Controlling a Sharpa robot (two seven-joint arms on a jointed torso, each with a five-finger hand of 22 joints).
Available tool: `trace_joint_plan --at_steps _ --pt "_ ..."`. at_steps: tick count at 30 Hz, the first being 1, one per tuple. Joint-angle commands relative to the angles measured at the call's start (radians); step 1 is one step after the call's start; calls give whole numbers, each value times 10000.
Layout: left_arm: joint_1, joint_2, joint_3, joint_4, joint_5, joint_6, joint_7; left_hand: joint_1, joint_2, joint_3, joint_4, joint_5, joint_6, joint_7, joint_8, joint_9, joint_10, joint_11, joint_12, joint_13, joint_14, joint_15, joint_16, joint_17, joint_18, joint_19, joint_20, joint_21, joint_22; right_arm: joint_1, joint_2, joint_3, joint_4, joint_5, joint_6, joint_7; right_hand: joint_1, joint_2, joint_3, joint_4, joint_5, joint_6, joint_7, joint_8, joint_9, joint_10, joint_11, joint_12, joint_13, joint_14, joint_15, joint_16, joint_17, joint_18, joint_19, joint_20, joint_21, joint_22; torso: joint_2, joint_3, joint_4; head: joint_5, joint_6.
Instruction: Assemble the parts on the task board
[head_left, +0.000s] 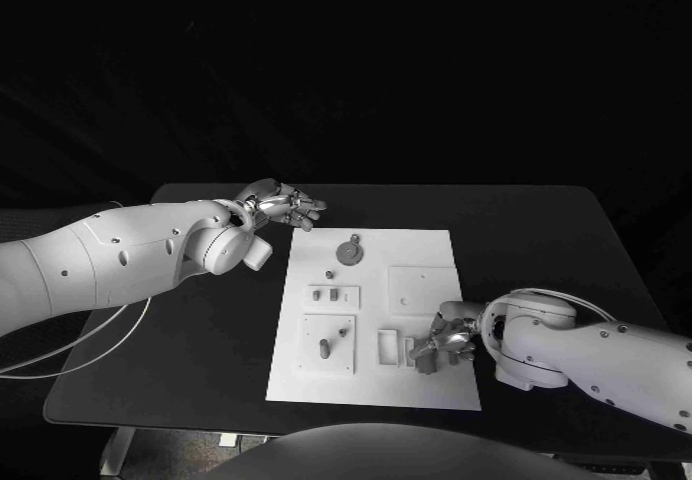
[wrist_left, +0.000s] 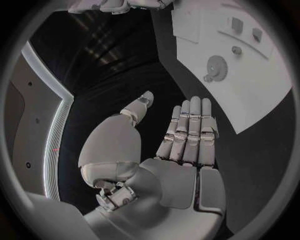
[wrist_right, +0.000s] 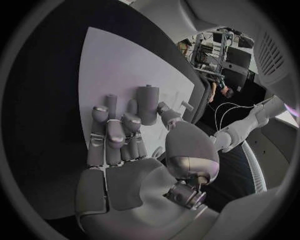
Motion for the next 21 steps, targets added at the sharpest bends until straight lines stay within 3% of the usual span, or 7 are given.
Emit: trace_joint_plan --at_steps 1,8,14,17,21 --pt "21 5 6 16 -60 128 5 -93 -15 -50 -10 31 -82 -1 20 -12 -60 6 -2 -18 19 3 -70 16 130 5 -10 -49 -15 -77 -94 -82 12 43 179 -282 232 353 1696 -1620 35 85 17 70 -1321 62 -12 -23 7 72 -9 -33 22 131 61 37 58 153 -2 -2 -9 0 5" --pt "21 -1 6 10 -70 119 -15 -97 -16 -53 -8 31 -79 -2 22 -12 -62 7 -3 -19 17 4 -75 21 131 3 -9 -49 -18 -21 -223 -51 190 -167 92 -236 227 364 1734 -1640 37 109 8 72 -1320 82 -21 -22 8 93 -8 -30 44 131 68 28 63 156 1 4 -1 2 22" --pt "21 1 6 -4 -75 117 -32 -97 -20 -56 -10 32 -80 -3 22 -13 -68 9 -5 -22 13 5 -81 26 131 -2 -8 -49 -21 170 -363 25 378 -141 -12 -192 222 365 1750 -1646 37 125 2 75 -1319 94 -26 -20 8 110 -6 -28 65 131 73 25 66 157 2 1 -8 -8 37" --pt "21 4 6 -6 -91 117 -50 -98 -22 -57 -9 32 -79 -3 23 -13 -70 10 -6 -23 12 6 -85 29 131 -4 -7 -50 -23 268 -432 227 490 168 -72 -178 202 369 1760 -1640 34 148 -4 81 -1317 110 -32 -17 8 127 -5 -26 82 131 80 22 70 158 4 -3 -11 -18 49" --pt "21 10 6 -13 -104 132 -82 -101 -25 -60 -8 32 -78 -4 24 -14 -76 12 -9 -25 9 7 -89 32 130 -7 -6 -50 -25 495 -422 322 561 777 -66 -173 177 376 1777 -1634 34 171 -12 84 -1317 131 -39 -15 9 149 -4 -25 103 131 91 18 76 159 -2 -7 -2 -20 54"
